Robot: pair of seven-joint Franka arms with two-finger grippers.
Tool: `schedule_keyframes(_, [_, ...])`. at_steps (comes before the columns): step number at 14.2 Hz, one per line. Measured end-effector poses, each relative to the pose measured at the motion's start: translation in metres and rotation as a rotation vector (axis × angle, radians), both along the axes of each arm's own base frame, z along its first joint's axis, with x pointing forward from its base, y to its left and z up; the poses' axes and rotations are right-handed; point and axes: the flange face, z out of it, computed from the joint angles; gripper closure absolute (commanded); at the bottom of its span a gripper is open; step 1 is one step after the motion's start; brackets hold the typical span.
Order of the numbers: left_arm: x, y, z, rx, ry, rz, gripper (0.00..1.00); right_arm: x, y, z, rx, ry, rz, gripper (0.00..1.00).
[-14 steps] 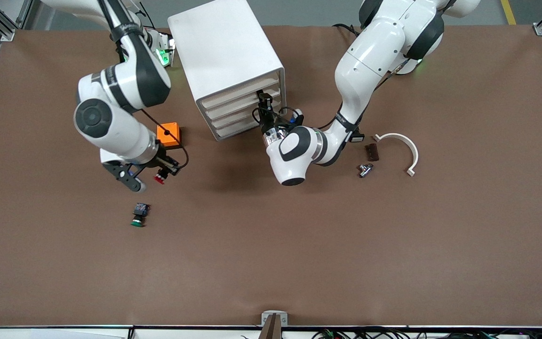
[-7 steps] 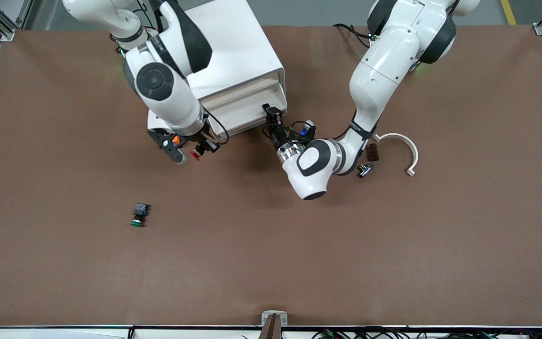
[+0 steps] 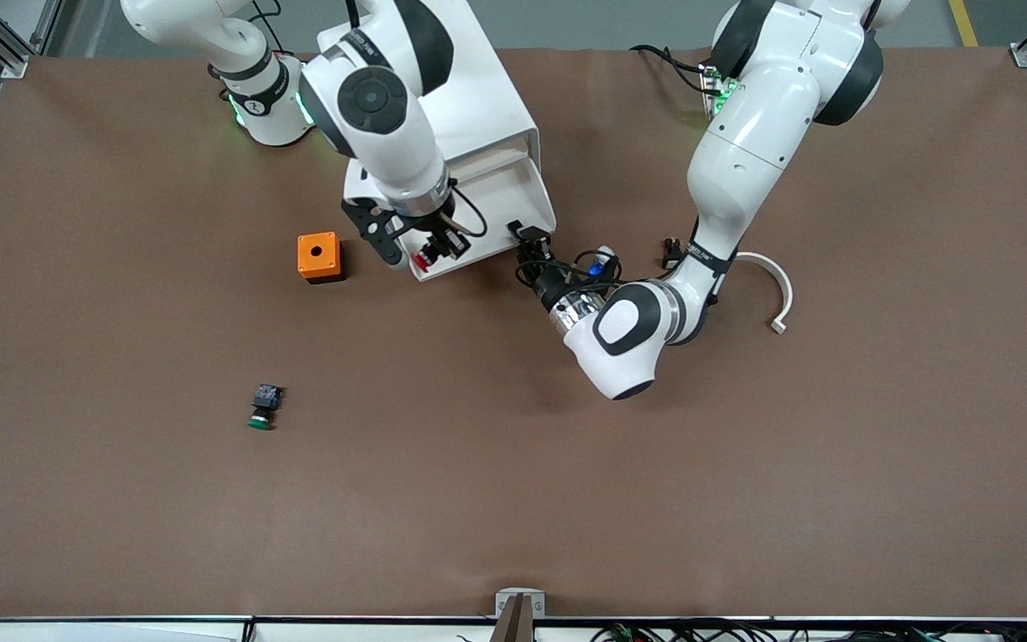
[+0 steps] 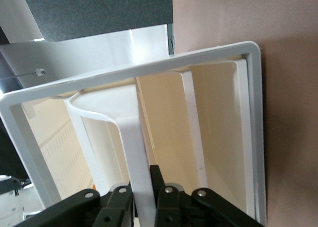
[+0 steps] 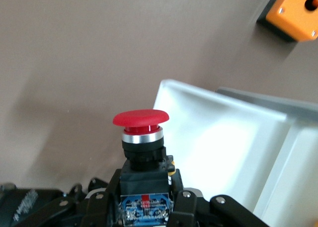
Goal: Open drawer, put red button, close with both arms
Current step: 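Pull the drawer open with the left gripper while the right gripper carries the button, then lower the red button into the open drawer and open the right gripper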
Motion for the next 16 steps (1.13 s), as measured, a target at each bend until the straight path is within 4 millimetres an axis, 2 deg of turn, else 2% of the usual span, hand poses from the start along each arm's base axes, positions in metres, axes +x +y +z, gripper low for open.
schedule_keyframes(3, [0.013,0.015,0.000,-0.001,0.001,0.032,0.91,-0.023,0.021,-0.007,0.000,0.000,-0.025,1.00])
schedule_keyframes(6, [0.019,0.022,0.000,-0.002,0.002,0.048,0.89,-0.036,0.032,-0.009,-0.003,0.004,-0.045,1.00])
schedule_keyframes(7, [0.019,0.022,0.000,-0.002,0.002,0.049,0.80,-0.040,0.036,-0.009,-0.002,0.003,-0.051,1.00])
schedule_keyframes(9, [0.022,0.022,-0.001,-0.005,-0.009,0.068,0.47,-0.046,0.042,-0.009,0.003,-0.001,-0.069,1.00])
schedule_keyframes(10, [0.024,0.022,-0.001,-0.011,-0.019,0.080,0.35,-0.048,0.044,-0.011,0.004,-0.002,-0.079,1.00])
schedule_keyframes(13, [0.030,0.021,0.000,-0.030,-0.031,0.116,0.00,-0.054,0.055,-0.027,0.008,-0.008,-0.107,1.00])
schedule_keyframes(14, [0.031,0.020,0.003,-0.039,-0.030,0.124,0.00,-0.057,0.059,-0.034,0.007,-0.008,-0.109,1.00])
schedule_keyframes(15, [0.033,0.019,0.005,-0.049,-0.034,0.127,0.00,-0.059,0.062,-0.040,0.003,-0.006,-0.110,0.93])
schedule_keyframes(16, [0.034,0.017,0.008,-0.065,-0.045,0.127,0.00,-0.060,0.064,-0.045,0.000,-0.004,-0.110,0.62])
